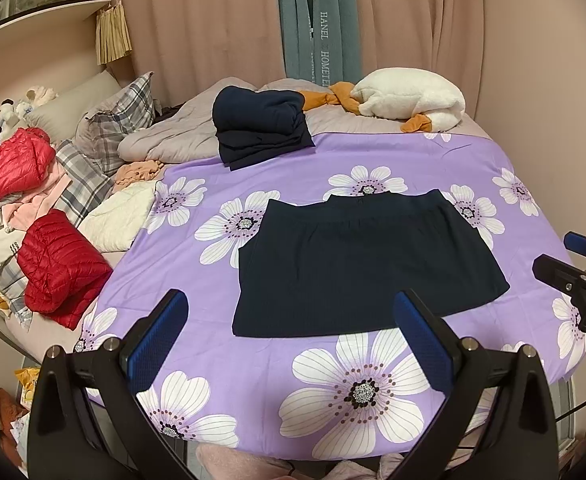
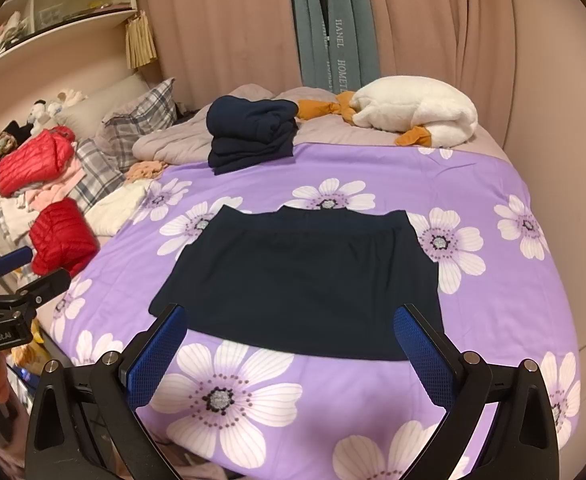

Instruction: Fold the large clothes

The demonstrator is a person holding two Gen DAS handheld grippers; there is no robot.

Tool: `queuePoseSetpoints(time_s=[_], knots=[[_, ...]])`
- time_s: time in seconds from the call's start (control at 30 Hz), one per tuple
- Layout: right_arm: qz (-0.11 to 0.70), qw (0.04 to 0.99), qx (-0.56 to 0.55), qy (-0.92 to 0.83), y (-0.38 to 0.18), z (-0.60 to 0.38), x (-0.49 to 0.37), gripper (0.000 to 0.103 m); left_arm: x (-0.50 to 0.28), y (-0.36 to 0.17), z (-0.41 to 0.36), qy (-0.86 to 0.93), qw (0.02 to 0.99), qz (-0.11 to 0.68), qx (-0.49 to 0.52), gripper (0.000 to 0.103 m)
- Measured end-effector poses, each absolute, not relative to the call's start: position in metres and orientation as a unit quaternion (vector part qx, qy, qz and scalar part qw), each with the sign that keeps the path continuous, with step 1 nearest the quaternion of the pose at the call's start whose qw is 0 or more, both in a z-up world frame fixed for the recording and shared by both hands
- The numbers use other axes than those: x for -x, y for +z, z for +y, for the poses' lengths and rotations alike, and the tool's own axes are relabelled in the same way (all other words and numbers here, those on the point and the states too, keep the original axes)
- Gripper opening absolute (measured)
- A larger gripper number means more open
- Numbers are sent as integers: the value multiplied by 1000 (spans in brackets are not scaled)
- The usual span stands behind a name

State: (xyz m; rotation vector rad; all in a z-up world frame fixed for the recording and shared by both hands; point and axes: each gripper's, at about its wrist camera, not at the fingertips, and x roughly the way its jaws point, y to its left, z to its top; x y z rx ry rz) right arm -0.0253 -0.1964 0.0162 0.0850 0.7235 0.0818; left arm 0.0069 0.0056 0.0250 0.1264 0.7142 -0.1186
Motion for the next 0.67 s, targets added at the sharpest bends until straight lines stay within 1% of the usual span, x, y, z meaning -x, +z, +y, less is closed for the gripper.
queuePoseSetpoints(time_s=[0.67], knots=[[355, 933, -41, 42, 16, -196, 23, 102, -7, 23, 7, -56, 933, 349, -64, 103]])
